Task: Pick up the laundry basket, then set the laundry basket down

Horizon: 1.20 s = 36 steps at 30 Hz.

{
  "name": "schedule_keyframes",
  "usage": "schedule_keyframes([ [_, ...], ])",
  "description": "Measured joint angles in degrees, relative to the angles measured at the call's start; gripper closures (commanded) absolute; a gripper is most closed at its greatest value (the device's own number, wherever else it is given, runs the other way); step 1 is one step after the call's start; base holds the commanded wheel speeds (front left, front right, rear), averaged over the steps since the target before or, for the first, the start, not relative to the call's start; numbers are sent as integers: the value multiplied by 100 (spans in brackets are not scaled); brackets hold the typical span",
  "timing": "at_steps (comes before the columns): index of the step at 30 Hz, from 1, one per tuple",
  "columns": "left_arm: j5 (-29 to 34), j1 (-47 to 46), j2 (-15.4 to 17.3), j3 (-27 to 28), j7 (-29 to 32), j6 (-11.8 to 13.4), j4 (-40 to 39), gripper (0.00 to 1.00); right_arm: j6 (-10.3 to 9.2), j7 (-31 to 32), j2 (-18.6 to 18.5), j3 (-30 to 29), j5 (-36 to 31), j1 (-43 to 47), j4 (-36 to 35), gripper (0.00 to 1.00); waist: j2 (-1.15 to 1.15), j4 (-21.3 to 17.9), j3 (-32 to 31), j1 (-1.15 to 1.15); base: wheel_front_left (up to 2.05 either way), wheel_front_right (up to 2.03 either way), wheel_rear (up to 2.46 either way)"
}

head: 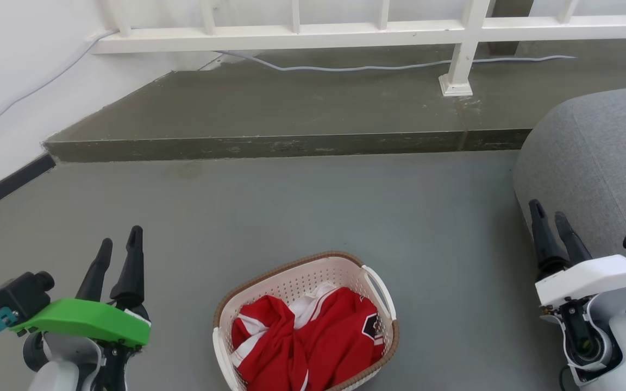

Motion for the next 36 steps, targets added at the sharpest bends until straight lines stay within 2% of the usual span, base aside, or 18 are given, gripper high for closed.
schedule_keyframes([
  [3, 218, -1, 32, -66, -48, 32, -8, 0, -5, -42, -19, 68, -193, 0, 9, 0, 0, 0, 1, 0, 0, 0, 0],
  [20, 1669, 0, 103, -581, -352, 264, 0, 0, -299, -345, -145, 483, -1683, -1, 155, 0, 0, 1, 4, 0, 0, 0, 0],
  [36, 2563, 0, 101, -802, -653, 524, 64, 0, -500, -635, -155, 723, -2782, -3, 230, 0, 0, 2, -6, 0, 0, 0, 0],
])
